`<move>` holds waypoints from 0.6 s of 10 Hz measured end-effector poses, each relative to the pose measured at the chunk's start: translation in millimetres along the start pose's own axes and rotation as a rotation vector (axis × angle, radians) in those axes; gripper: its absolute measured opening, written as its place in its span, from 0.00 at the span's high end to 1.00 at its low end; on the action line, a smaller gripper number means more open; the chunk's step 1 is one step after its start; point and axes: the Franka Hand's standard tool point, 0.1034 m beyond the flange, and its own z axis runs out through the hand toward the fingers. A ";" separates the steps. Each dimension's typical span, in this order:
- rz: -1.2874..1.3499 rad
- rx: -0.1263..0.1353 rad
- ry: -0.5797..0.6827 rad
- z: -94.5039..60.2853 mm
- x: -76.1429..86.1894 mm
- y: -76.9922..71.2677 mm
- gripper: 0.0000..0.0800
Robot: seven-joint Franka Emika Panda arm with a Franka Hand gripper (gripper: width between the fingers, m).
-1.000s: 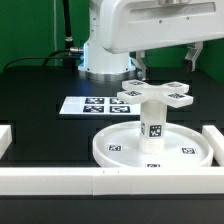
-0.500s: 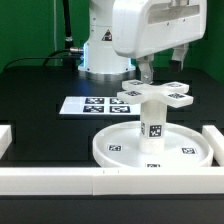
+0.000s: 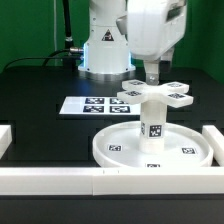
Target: Assemble round table
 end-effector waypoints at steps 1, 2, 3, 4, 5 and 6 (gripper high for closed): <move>-0.050 -0.009 0.002 2.6 -2.1 -0.4 0.19; -0.136 -0.007 -0.002 5.3 -4.9 -1.3 0.19; -0.168 -0.008 -0.003 8.2 -7.3 -1.1 0.19; -0.163 -0.003 -0.005 11.7 -9.2 -2.1 0.19; -0.160 0.001 -0.007 14.0 -10.3 -2.6 0.19; -0.154 0.005 -0.009 16.9 -11.3 -3.5 0.19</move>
Offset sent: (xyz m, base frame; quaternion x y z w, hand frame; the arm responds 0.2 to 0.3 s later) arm -0.0043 0.0001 -0.0113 -0.0014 0.0116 -0.0275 0.9996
